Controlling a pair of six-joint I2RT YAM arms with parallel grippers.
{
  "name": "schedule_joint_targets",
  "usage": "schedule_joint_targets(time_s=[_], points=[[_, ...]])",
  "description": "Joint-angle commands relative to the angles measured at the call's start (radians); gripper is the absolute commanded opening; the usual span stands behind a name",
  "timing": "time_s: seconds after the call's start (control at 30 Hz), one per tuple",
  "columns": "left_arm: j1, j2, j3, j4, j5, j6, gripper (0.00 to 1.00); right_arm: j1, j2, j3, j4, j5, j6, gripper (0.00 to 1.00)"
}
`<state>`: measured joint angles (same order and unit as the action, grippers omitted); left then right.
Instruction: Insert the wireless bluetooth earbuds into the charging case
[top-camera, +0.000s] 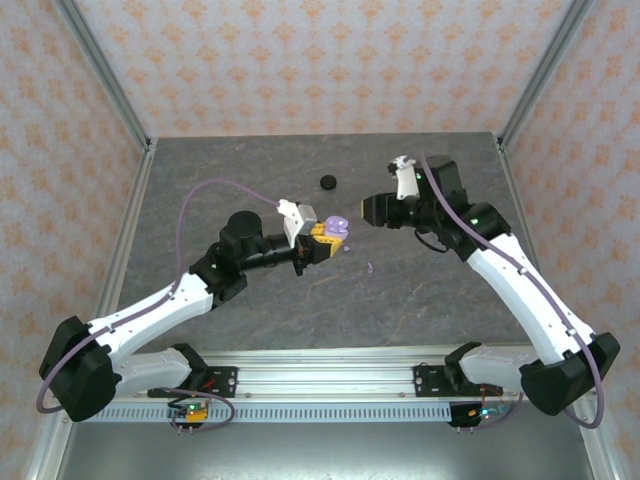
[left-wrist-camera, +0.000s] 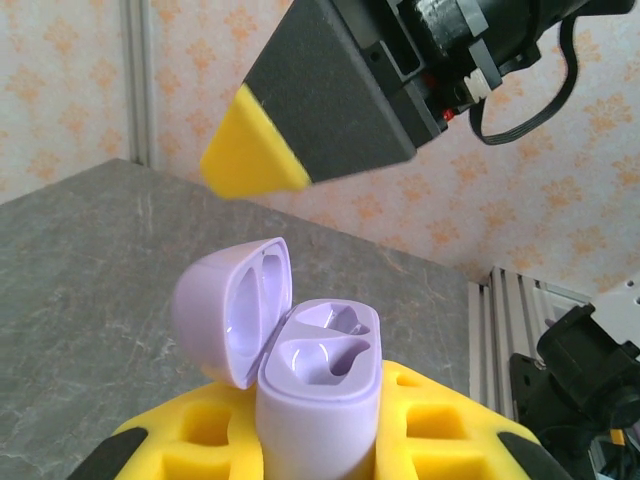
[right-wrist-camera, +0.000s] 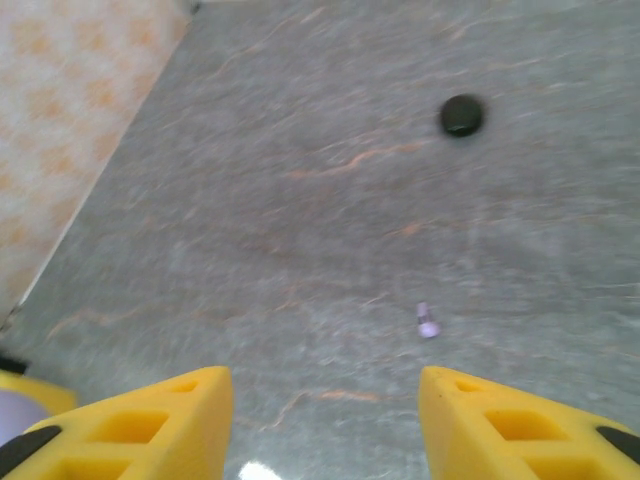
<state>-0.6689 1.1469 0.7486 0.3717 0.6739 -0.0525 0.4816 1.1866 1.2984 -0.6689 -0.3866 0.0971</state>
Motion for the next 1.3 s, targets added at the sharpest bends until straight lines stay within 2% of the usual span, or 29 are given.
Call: schedule_joint_targets(time_s=[0.0, 0.27, 0.47, 0.57, 0.7, 0.77, 0.97, 1.27], points=[[-0.006, -0.022, -0.012, 0.063, -0.047, 0.015, 0.14, -0.023, -0.008, -0.006, -0.064, 0.184, 0.05, 0.52], [-0.006, -0.031, -0.009, 0.047, -0.134, -0.009, 0.15, -0.049, 0.085, -0.123, -0.111, 0.09, 0.056, 0.47], [-0.006, -0.046, -0.006, 0.004, -0.16, -0.007, 0.15, -0.048, 0.193, -0.233, -0.072, 0.002, 0.075, 0.36], [-0.006, -0.056, -0.007, -0.006, -0.172, -0.01, 0.15, -0.046, 0.246, -0.273, -0.027, -0.087, 0.081, 0.28], [-0.006, -0.065, -0.002, -0.032, -0.183, -0.001, 0.15, -0.031, 0.307, -0.294, 0.034, -0.152, 0.099, 0.19], [-0.006, -0.067, -0.003, -0.042, -0.188, 0.004, 0.14, -0.017, 0.346, -0.286, 0.041, -0.165, 0.101, 0.18], [-0.006, -0.07, -0.006, -0.036, -0.196, 0.002, 0.14, 0.026, 0.456, -0.263, 0.047, -0.157, 0.105, 0.13], [-0.006, -0.062, 0.001, -0.051, -0.209, 0.007, 0.14, 0.055, 0.523, -0.251, 0.015, -0.024, 0.116, 0.13]])
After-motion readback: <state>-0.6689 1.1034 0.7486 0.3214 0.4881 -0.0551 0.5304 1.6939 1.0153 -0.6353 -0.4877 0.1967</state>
